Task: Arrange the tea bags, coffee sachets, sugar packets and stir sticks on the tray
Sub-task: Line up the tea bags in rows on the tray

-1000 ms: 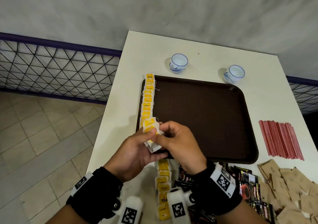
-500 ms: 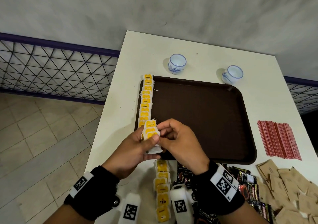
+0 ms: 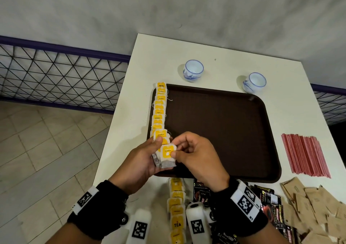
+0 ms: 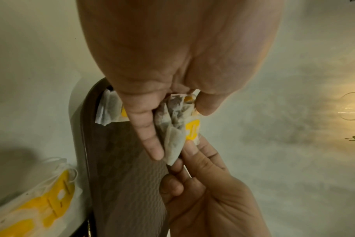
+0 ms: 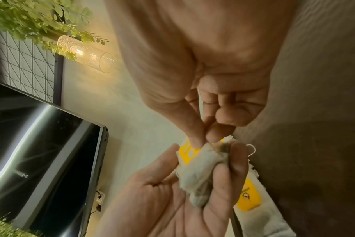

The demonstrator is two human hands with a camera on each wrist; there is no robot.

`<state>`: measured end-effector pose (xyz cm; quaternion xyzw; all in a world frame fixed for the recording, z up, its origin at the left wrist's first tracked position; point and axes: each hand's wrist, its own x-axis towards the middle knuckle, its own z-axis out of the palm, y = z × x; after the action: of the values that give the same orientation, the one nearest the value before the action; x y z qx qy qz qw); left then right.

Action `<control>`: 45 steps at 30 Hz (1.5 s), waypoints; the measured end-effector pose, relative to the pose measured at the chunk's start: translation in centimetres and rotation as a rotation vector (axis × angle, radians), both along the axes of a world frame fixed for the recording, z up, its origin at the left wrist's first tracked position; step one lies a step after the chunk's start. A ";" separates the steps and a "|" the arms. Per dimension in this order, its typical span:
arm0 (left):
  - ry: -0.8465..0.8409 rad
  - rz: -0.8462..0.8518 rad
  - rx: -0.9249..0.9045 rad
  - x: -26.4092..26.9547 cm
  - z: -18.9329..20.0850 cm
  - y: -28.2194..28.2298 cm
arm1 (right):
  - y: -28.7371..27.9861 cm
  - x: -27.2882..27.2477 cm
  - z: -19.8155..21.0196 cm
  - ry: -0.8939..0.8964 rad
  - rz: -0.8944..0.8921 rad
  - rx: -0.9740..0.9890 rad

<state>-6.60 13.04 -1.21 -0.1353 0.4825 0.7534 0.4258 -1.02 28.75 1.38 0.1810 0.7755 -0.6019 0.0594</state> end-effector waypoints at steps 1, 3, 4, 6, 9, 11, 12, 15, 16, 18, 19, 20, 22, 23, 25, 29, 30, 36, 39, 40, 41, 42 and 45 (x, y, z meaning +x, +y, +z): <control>-0.007 0.008 -0.008 -0.1 0.0 0.0 | 0.0 0.0 0.0 0.003 0.007 -0.009; -0.013 0.014 -0.024 -0.3 -0.1 -0.1 | 0.1 0.0 0.1 0.006 0.012 -0.016; -0.012 0.014 -0.029 -0.3 -0.1 -0.1 | 0.2 -0.1 0.1 0.007 0.011 -0.019; 0.001 0.006 -0.041 -0.4 -0.1 -0.2 | 0.2 -0.2 0.1 0.002 0.008 -0.029; 0.043 -0.022 -0.062 -0.6 -0.2 -0.3 | 0.4 -0.2 0.1 -0.006 0.002 -0.041; 0.082 -0.036 -0.087 -0.7 -0.3 -0.4 | 0.6 -0.3 0.3 -0.009 0.007 -0.041; 0.102 -0.038 -0.112 -0.8 -0.4 -0.4 | 0.8 -0.4 0.4 -0.013 0.010 -0.030; 0.206 -0.059 -0.219 -1.2 -0.6 -0.8 | 2.1 -1.2 0.7 -0.013 -0.018 0.005; 0.250 -0.072 -0.251 -1.4 -0.6 -0.9 | 2.8 -1.7 0.8 0.000 -0.035 0.011; 0.325 -0.085 -0.311 -1.8 -0.5 -1.3 | 4.3 -3.0 0.9 0.021 -0.059 0.037; 0.355 -0.084 -0.332 -2.0 -0.5 -1.5 | 5.1 -4.0 0.8 0.020 -0.063 0.054; 0.380 -0.086 -0.351 -2.1 -0.5 -1.8 | 5.9 -4.9 0.5 0.009 -0.066 0.072; 0.416 -0.092 -0.385 -2.5 -0.6 -2.1 | 7.5 -7.3 -0.5 -0.023 -0.061 0.112; 0.425 -0.092 -0.395 -2.6 -0.6 -2.3 | 8.0 -8.6 -1.1 -0.035 -0.047 0.140; 0.434 -0.093 -0.402 -2.9 -0.8 -2.5 | 8.9 -11.2 -2.0 -0.063 0.003 0.210; 0.455 -0.099 -0.392 -3.2 -1.1 -2.9 | 9.4 -15.9 -2.7 -0.109 0.136 0.283; 0.457 -0.104 -0.392 -3.3 -1.2 -3.0 | 9.4 -16.9 -2.7 -0.121 0.171 0.305; 0.490 -0.124 -0.376 -3.8 -1.4 -4.1 | 9.2 -20.6 -3.3 -0.183 0.264 0.395; 0.498 -0.111 -0.380 -4.1 -1.6 -4.5 | 9.2 -21.5 -3.7 -0.174 0.236 0.408; 0.494 -0.103 -0.380 -4.1 -1.8 -4.5 | 9.2 -21.7 -3.8 -0.167 0.223 0.411; 0.488 -0.098 -0.379 -4.2 -1.9 -4.6 | 9.1 -21.8 -3.9 -0.159 0.210 0.415; 0.486 -0.099 -0.372 -4.2 -2.0 -4.7 | 9.1 -21.9 -4.0 -0.149 0.196 0.422; 0.479 -0.114 -0.361 -4.2 -2.2 -4.7 | 8.7 -21.9 -4.2 -0.120 0.148 0.430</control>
<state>-10.84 8.32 -3.41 -0.0001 0.7022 0.6407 0.3106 -22.91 37.45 -2.81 0.1677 0.8921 -0.4050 0.1091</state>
